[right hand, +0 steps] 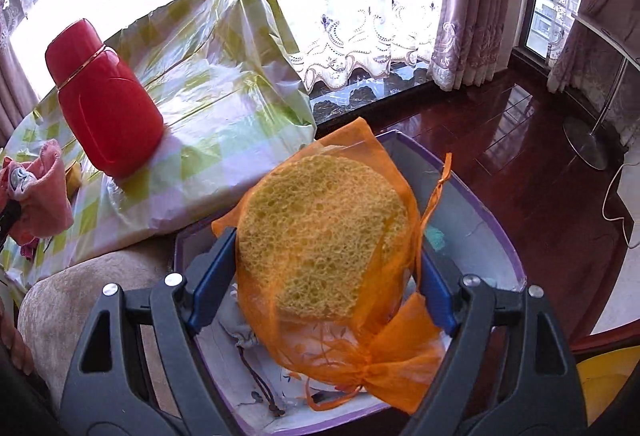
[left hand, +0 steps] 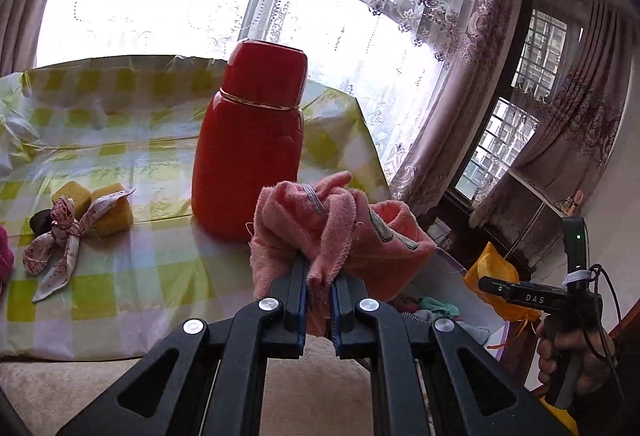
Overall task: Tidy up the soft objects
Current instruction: 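Carry the pink towel and orange mesh sponge bag to the box and release both, then move both open grippers back over the bed toward the remaining items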
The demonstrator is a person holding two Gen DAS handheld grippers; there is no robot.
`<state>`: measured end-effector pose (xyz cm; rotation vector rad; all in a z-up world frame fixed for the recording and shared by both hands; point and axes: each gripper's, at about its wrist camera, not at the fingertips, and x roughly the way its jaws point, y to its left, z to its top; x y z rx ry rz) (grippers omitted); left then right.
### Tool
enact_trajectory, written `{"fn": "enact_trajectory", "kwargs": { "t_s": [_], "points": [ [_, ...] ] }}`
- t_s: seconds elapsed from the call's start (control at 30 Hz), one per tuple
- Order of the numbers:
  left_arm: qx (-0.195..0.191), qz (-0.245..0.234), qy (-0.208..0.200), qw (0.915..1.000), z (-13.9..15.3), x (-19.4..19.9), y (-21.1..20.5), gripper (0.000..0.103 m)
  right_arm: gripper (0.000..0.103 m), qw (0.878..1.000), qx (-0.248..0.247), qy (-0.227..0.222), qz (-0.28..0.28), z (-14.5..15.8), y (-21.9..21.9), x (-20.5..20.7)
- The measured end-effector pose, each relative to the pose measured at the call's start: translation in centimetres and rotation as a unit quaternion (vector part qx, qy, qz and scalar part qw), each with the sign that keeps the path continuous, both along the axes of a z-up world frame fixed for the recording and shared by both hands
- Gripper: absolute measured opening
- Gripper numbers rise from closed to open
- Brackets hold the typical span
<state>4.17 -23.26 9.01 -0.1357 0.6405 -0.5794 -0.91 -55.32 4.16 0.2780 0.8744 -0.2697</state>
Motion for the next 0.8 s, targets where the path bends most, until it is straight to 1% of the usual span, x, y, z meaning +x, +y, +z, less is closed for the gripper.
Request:
{"fn": "enact_trajectory", "kwargs": {
  "t_s": [0.17,0.33,0.4,0.47,0.5,0.53,0.6,0.8],
  "points": [
    [0.008,-0.083,0.011,0.9965,-0.4,-1.8,-4.6,0.01,0.084,1.0,-0.001,0.005,-0.024,-0.3,-2.0,-0.6],
    [0.018,-0.151,0.019,0.9882,-0.9,-3.6,-8.2,0.01,0.084,0.999,-0.006,0.005,-0.044,-0.2,-3.4,-1.1],
    [0.023,-0.176,0.028,0.9837,-1.2,-3.9,-9.3,0.011,0.084,0.999,-0.006,0.007,-0.051,-0.2,-3.8,-1.2],
    [0.03,-0.208,0.051,0.9764,-2.0,-4.3,-10.3,0.017,0.084,0.998,-0.006,0.011,-0.055,-0.3,-4.2,-1.4],
    [0.034,-0.216,0.06,0.9738,-2.4,-4.3,-10.7,0.029,0.084,0.998,-0.008,0.015,-0.057,-0.4,-4.3,-1.4],
    [0.041,-0.217,0.064,0.9731,-2.7,-4.4,-10.9,0.045,0.084,0.998,-0.01,0.02,-0.06,-0.6,-4.3,-1.4],
    [0.046,-0.211,0.063,0.9744,-3.0,-4.4,-10.8,0.056,0.085,0.997,-0.012,0.028,-0.067,-0.9,-4.6,-1.4],
    [0.031,-0.185,0.074,0.9794,-3.0,-3.6,-9.6,0.057,0.087,0.996,-0.008,0.035,-0.076,-1.3,-5.1,-1.5]
  ]
}}
